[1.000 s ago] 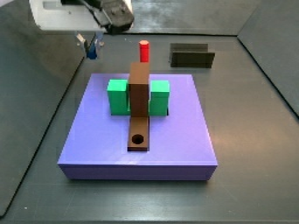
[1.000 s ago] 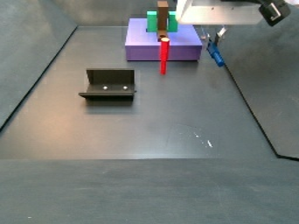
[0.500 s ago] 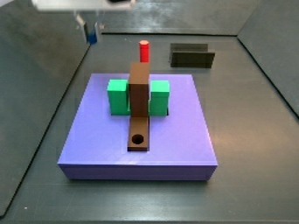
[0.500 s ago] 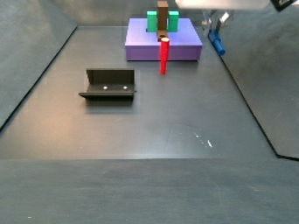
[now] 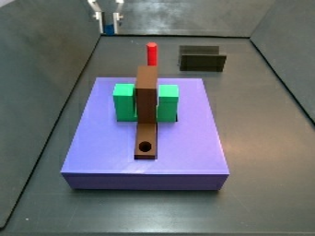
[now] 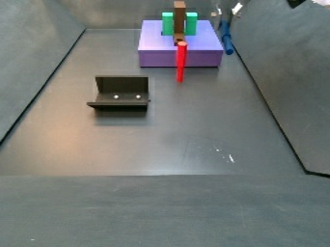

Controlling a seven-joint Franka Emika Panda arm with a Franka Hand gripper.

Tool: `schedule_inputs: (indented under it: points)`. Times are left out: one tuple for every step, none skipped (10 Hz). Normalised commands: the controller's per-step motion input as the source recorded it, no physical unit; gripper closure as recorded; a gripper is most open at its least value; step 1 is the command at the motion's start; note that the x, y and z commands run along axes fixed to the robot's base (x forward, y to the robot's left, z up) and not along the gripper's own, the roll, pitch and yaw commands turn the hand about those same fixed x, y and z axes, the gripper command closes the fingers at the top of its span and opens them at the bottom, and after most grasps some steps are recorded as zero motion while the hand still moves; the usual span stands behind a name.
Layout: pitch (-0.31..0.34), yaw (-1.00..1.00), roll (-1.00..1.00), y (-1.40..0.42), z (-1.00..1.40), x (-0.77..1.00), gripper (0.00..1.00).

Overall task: Pick up the blue object. Move up. Place the blue object on the fixture. Regrasp the blue object. Move to above the board. Insert the blue object.
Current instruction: Place the blue object on the fixture.

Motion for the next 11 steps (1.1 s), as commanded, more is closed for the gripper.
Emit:
schedule_inputs:
  points:
    - [0.377, 0.00, -0.79, 0.16, 0.10, 0.75, 1.00]
    - [0.371, 0.00, -0.85, 0.14, 0.12, 0.73, 1.00]
    - [0.366, 0.00, -0.90, 0.11, 0.15, 0.72, 1.00]
    - [0.366, 0.00, -0.93, 0.09, 0.14, 0.71, 1.00]
    - [0.380, 0.00, -0.94, 0.07, 0.11, 0.69, 1.00]
    - [0.403, -0.01, -0.91, 0.05, 0.10, 0.68, 1.00]
    - [0.394, -0.04, -0.85, 0.06, 0.05, 0.70, 1.00]
    - [0.377, -0.07, -0.62, 0.11, 0.00, 0.66, 1.00]
    - [0.391, -0.05, -0.52, 0.09, 0.00, 0.65, 1.00]
    - [0.346, -0.03, -0.47, 0.11, 0.00, 0.57, 1.00]
    - [0.280, 0.00, -0.42, 0.07, 0.00, 0.47, 1.00]
